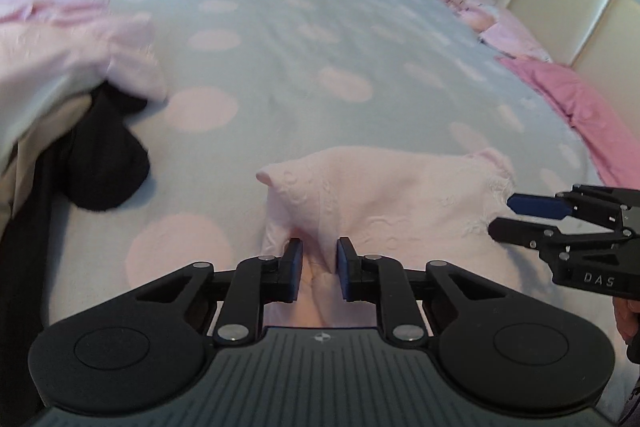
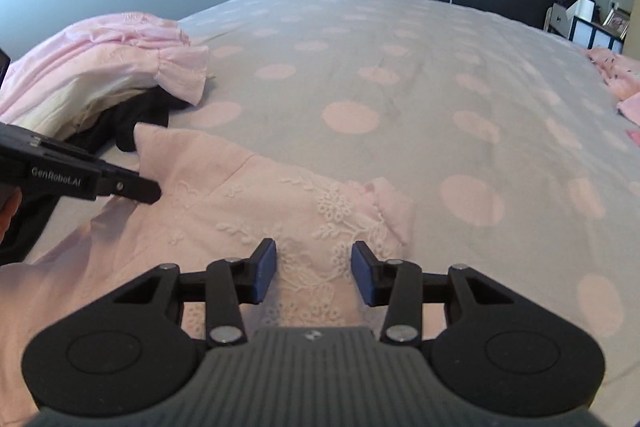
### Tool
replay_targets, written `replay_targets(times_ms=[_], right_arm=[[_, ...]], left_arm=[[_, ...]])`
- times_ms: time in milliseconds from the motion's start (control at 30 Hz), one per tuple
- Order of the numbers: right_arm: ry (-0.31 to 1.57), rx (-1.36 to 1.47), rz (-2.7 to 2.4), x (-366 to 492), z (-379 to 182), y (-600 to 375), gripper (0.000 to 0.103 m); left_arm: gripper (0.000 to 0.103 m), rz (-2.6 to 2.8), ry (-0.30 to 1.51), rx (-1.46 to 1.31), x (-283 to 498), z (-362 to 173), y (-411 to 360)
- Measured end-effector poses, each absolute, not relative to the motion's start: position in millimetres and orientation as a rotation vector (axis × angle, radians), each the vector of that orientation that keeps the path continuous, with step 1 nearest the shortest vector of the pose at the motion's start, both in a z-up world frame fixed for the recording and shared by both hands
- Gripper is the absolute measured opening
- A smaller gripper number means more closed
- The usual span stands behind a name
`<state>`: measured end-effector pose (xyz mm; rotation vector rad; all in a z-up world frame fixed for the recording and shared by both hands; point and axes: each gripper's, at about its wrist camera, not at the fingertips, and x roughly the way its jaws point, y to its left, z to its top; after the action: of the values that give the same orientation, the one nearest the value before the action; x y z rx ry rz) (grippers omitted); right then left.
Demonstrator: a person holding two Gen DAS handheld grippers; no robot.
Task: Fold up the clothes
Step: 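Move both open tools over the folded lace garment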
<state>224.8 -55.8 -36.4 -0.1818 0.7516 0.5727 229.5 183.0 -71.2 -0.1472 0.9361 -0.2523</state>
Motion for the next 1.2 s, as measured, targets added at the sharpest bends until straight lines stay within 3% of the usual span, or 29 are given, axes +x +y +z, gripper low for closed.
replay_targets(times_ms=[333,533,733,767,800,833,900,1200], right_arm=[[0.794,-0.163,0.612,265,-76,-39,0.048],[0.791,-0.115,0.585,256,-47,-50,0.048],[0.711,-0.117,0.586,190,-17,-77,0.050],[0.715,-0.116,0.583,181,-16,-80,0.054],[0.724,-0.100,0.580,174,-18,-84,0.061],[0.737,-0.081,0.577,169,-19,-88,0.065],[0.782,-0.026,0.558,162,-27,-99,0.069],[0.953,0.186,0.536,159,-74,-127,0.073]], left_arm=[[0.016,-0.251,0.993,-0.184,237,-90,192],[0.016,-0.241,0.919,-0.146,213,-56,186],[0.016,-0.272,0.843,-0.121,151,-18,176],[0.018,-0.267,0.835,-0.131,142,-17,176],[0.027,-0.265,0.826,-0.147,134,-17,178],[0.048,-0.261,0.820,-0.162,127,-18,180],[0.061,-0.236,0.815,-0.180,118,-24,183],[0.062,-0.144,0.845,-0.257,120,-69,210]])
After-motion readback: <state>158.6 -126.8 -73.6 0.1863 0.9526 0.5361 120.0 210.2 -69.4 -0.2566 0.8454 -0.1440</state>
